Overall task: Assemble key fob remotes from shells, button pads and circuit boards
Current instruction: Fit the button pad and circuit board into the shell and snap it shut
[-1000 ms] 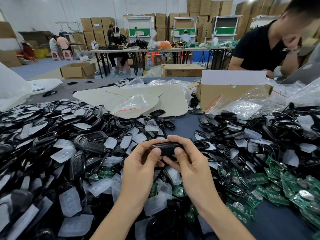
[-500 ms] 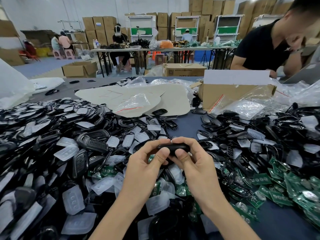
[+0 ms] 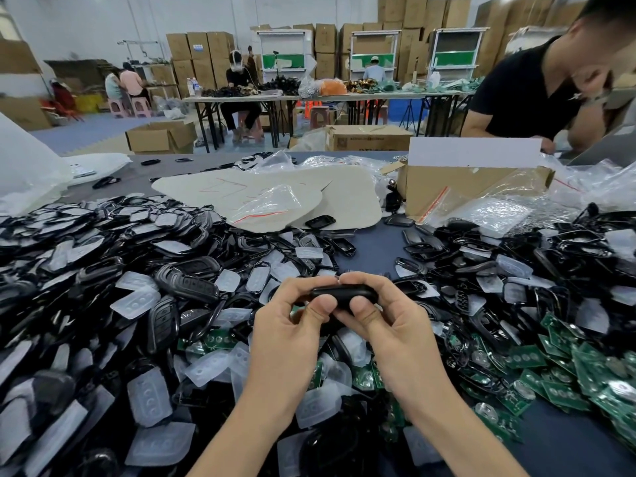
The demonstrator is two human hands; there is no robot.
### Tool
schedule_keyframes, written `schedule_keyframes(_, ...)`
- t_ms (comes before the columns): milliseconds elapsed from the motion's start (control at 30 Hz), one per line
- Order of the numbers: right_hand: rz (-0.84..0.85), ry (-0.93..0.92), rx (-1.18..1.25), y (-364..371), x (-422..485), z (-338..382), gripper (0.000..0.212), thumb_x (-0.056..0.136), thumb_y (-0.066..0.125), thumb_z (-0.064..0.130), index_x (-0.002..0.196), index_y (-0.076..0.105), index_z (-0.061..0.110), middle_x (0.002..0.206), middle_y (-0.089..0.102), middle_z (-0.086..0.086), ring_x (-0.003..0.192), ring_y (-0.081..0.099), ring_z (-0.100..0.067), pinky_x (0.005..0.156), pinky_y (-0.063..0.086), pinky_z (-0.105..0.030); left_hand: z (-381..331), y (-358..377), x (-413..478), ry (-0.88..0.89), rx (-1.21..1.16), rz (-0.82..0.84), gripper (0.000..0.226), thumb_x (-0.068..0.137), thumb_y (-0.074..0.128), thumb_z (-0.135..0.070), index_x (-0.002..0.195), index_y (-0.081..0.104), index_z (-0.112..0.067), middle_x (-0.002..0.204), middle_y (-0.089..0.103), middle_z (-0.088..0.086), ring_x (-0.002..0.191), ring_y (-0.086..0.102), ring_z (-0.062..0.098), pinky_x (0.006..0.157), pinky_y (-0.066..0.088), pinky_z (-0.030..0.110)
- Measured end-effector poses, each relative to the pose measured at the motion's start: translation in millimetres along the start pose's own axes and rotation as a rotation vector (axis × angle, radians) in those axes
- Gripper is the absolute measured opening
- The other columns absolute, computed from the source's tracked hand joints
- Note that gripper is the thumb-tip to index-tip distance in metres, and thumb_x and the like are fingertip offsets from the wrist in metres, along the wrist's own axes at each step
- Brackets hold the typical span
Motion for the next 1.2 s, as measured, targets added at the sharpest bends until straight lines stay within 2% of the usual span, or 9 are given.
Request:
schedule_keyframes(167,0.013,0.021,-0.006,0.8,-0.9,-7.0,0.027,0.093,0.057,0.024,0.118,0.068,0.024,0.114,0.073,0.005,0.108,0.072,-0.018,0.088,0.057,-0.023,3.0,2.5,-3.2,0.003,0.032,-0.036,0.015,0.094,0.058,-0.033,0.101,0.071,-0.029,0.094,0.074,-0.006,0.082,0.068,0.007,0.072,0.052,0.019)
schedule_keyframes(267,0.061,-0.003,-0.175,1.7,-3.8,-9.7,0.04,0.094,0.055,0.036,0.132,0.056,0.049,0.114,0.071,0.014,0.106,0.071,-0.014,0.09,0.058,-0.027,6.0,0.2,0.3,-0.069,-0.067,-0.048,0.017,0.092,0.059,-0.04,0.097,0.072,-0.032,0.091,0.074,0.0,0.073,0.065,0.013,0.065,0.054,0.023)
schedule_keyframes(333,0.077,-0.007,-0.297,0.3,-4.6,-11.1,0.043,0.093,0.055,0.044,0.13,0.048,0.066,0.108,0.071,0.006,0.096,0.07,-0.026,0.087,0.058,-0.034,7.6,-0.4,2.6,-0.136,-0.162,-0.028,0.023,0.088,0.061,-0.044,0.097,0.074,-0.027,0.09,0.074,0.005,0.065,0.06,0.016,0.06,0.053,0.023)
schedule_keyframes(433,0.064,-0.011,-0.375,-3.2,-4.9,-14.1,0.046,0.098,0.056,0.041,0.127,0.043,0.075,0.107,0.07,0.004,0.096,0.066,-0.029,0.087,0.057,-0.029,8.3,2.2,3.1,-0.169,-0.229,0.004,0.023,0.089,0.059,-0.041,0.097,0.075,-0.026,0.095,0.075,0.003,0.065,0.06,0.012,0.06,0.053,0.022)
schedule_keyframes(533,0.031,0.015,-0.382,-2.6,-6.2,-16.5,0.046,0.102,0.055,0.037,0.13,0.044,0.072,0.112,0.066,-0.01,0.1,0.064,-0.038,0.091,0.054,-0.05,9.2,5.1,1.8,-0.152,-0.221,0.0,0.023,0.092,0.056,-0.04,0.099,0.074,-0.027,0.101,0.075,0.003,0.071,0.064,0.011,0.061,0.053,0.021)
schedule_keyframes(633,0.008,0.022,-0.364,-1.8,-5.5,-17.3,0.044,0.099,0.052,0.04,0.129,0.045,0.072,0.113,0.063,-0.01,0.099,0.063,-0.042,0.091,0.052,-0.057,9.1,6.3,0.8,-0.132,-0.22,-0.004,0.02,0.093,0.057,-0.039,0.099,0.073,-0.028,0.102,0.074,0.002,0.076,0.066,0.012,0.063,0.053,0.022)
schedule_keyframes(833,-0.002,0.102,-0.037,-0.3,-0.4,-14.8,0.039,0.101,0.055,0.018,0.115,0.072,0.05,0.115,0.073,0.015,0.11,0.07,-0.012,0.088,0.054,-0.017,9.3,4.1,2.1,-0.167,-0.255,-0.018,0.019,0.086,0.064,-0.037,0.099,0.076,-0.03,0.096,0.075,0.001,0.073,0.065,0.011,0.066,0.054,0.022)
schedule_keyframes(967,-0.045,0.164,0.158,1.1,0.8,-15.4,0.027,0.087,0.06,0.03,0.106,0.079,0.028,0.117,0.074,0.002,0.115,0.068,-0.014,0.088,0.054,-0.017,10.4,2.4,3.5,-0.168,-0.243,-0.029,0.022,0.081,0.068,-0.029,0.101,0.078,-0.034,0.1,0.077,0.002,0.08,0.07,0.011,0.07,0.056,0.02)
schedule_keyframes(1200,-0.077,0.03,0.042,-0.2,-2.0,-4.9,0.024,0.093,0.056,0.021,0.103,0.077,0.027,0.112,0.075,0.003,0.111,0.07,-0.013,0.089,0.053,-0.016,9.8,3.4,3.7,-0.202,-0.313,0.008,0.027,0.077,0.071,-0.027,0.103,0.078,-0.03,0.105,0.076,0.004,0.098,0.071,0.015,0.081,0.055,0.019)
Point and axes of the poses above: each hand's wrist, its own x-axis towards the middle knuckle, its own y-axis out of the palm, z = x × y, the point moved 3 cm from there along x, towards the middle knuckle
